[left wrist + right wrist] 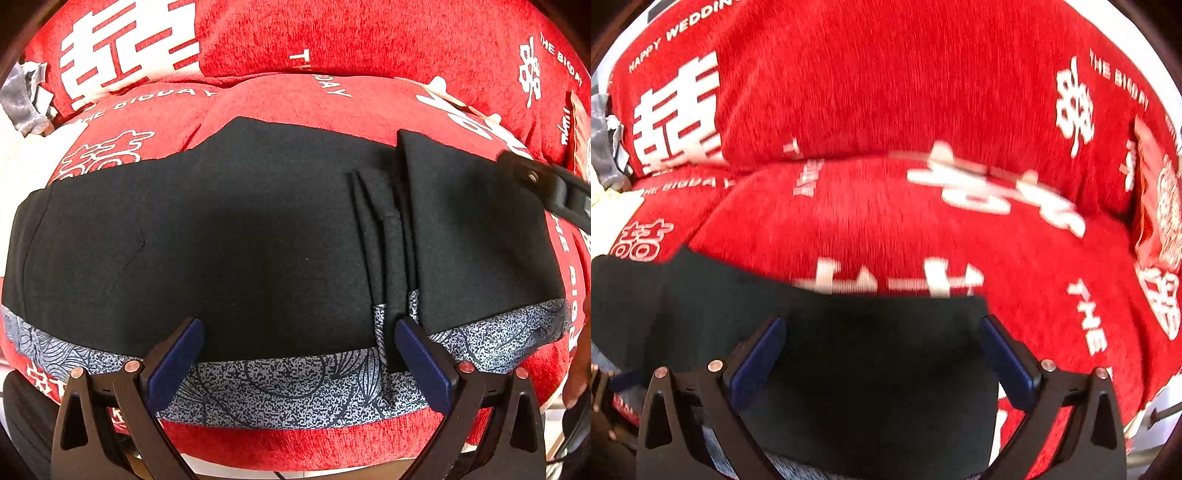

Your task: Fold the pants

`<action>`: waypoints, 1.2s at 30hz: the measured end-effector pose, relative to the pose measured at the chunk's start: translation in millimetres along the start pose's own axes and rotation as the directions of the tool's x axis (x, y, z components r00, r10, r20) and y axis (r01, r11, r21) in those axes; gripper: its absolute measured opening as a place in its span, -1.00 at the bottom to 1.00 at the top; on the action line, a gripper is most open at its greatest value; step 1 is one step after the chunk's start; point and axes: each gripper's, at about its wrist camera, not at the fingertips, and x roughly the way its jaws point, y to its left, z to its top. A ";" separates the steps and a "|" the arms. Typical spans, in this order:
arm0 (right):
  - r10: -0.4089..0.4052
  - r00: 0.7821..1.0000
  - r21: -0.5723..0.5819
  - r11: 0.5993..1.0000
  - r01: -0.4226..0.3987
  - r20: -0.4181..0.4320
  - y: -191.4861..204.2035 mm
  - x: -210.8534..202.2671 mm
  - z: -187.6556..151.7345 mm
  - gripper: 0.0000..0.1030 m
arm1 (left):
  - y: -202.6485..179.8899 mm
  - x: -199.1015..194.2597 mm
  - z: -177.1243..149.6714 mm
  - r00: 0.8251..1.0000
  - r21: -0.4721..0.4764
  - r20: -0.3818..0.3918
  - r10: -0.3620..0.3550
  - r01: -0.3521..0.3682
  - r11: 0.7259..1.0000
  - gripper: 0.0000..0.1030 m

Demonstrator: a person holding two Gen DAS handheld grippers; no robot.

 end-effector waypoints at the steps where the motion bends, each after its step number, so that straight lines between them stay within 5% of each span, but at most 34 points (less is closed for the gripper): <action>1: -0.006 1.000 -0.007 1.000 0.006 -0.009 2.0 2.8 3.3 1.00 | 0.7 0.2 0.3 1.000 -0.001 -0.002 -0.004 0.004 1.000 1.00; 6: -0.012 0.988 0.006 1.000 0.013 -0.152 8.4 37.7 -12.7 1.00 | 3.4 0.3 0.1 1.000 0.006 -0.004 -0.018 0.018 1.000 1.00; 16: 0.001 0.998 0.028 1.000 0.001 -0.068 7.3 0.1 -64.4 1.00 | 9.8 -2.4 0.0 0.999 0.010 -0.016 -0.047 0.047 0.999 1.00; 23: -0.029 1.000 0.070 0.997 0.028 0.009 10.0 -16.6 -91.9 1.00 | 47.0 -34.5 3.4 0.989 -0.012 0.100 0.110 -0.109 0.994 1.00; 28: -0.059 0.994 0.099 0.994 0.050 0.091 13.2 -20.2 -105.4 1.00 | 94.9 -34.0 -0.9 0.984 -0.124 0.079 0.159 -0.148 0.981 1.00; 32: -0.066 0.996 0.121 0.991 0.057 0.068 13.2 -24.7 -101.9 1.00 | 140.9 -39.4 -0.4 0.972 -0.225 0.079 0.219 -0.197 0.954 1.00; 36: 0.012 0.996 0.069 0.997 -0.018 0.089 48.7 -38.9 -88.6 1.00 | 177.9 -39.3 0.9 0.957 -0.306 0.075 0.279 -0.244 0.920 1.00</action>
